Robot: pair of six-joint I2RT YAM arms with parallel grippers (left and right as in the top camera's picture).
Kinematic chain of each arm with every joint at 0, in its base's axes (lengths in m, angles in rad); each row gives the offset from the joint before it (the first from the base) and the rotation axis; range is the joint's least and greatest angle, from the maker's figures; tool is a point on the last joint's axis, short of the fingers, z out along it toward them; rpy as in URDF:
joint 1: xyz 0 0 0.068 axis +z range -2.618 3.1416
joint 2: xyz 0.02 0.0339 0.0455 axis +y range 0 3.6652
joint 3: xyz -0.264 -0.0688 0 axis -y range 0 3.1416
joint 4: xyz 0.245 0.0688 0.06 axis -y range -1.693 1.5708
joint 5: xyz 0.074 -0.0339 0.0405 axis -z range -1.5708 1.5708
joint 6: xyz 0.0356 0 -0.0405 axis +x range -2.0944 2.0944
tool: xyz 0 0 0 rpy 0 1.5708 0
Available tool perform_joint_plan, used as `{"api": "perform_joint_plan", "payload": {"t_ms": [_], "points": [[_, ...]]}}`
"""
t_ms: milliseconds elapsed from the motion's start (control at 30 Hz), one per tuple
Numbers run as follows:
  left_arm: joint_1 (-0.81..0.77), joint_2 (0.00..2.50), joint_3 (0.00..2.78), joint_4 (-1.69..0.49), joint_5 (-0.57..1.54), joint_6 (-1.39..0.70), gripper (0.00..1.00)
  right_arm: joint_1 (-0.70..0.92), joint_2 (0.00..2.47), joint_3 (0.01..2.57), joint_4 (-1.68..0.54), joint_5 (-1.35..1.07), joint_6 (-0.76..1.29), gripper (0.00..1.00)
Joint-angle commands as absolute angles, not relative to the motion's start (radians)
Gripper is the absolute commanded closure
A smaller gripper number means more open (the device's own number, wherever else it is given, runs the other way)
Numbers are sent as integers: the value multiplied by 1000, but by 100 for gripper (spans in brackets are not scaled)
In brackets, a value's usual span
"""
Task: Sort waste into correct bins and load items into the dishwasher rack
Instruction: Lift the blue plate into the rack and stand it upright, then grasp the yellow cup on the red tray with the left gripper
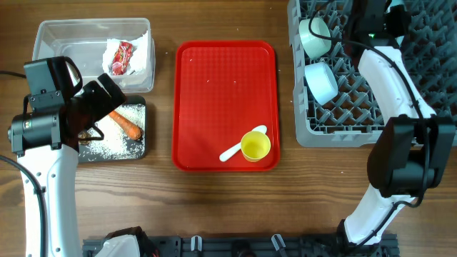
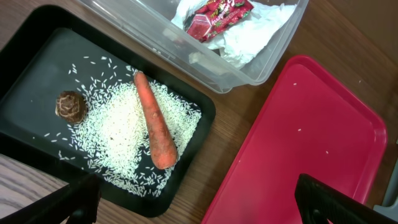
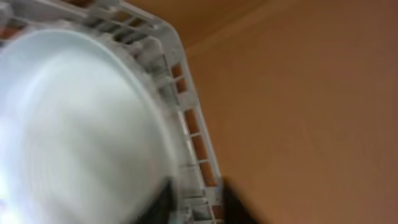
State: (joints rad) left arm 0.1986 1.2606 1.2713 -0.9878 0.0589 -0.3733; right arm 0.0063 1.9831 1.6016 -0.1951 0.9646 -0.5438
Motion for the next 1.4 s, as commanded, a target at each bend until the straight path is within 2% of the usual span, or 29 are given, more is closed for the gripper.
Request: {"api": "perform_joint_plan", "payload": {"t_ms": [0,133,467,600,700,833,900,1167,1367], "points": [[199,1264,1279,-986,71,-382,0,19,2003,1615,-196,949,-417,0],[199,1264,1279,-986,71,-382,0,22,1997,1615,-196,1004,-291,0],[199,1264,1279,-985,71,-382,0,69,1813,1615,-260,969,-255,0],[199,1264,1279,-985,71,-382,0,176,1720,1615,-499,744,-166,0],[199,1264,1279,-986,71,-382,0,255,1684,1615,-710,410,-94,0],[199,1264,1279,-986,71,-382,0,294,1695,1614,-859,-25,-62,0],[199,1264,1279,-986,71,-382,0,294,1707,1610,-907,-120,-21,0],[199,1264,1279,-986,71,-382,0,270,1684,1608,-950,-120,32,0],[199,1264,1279,-929,71,-382,0,164,1611,1608,-1003,-137,89,0]]}}
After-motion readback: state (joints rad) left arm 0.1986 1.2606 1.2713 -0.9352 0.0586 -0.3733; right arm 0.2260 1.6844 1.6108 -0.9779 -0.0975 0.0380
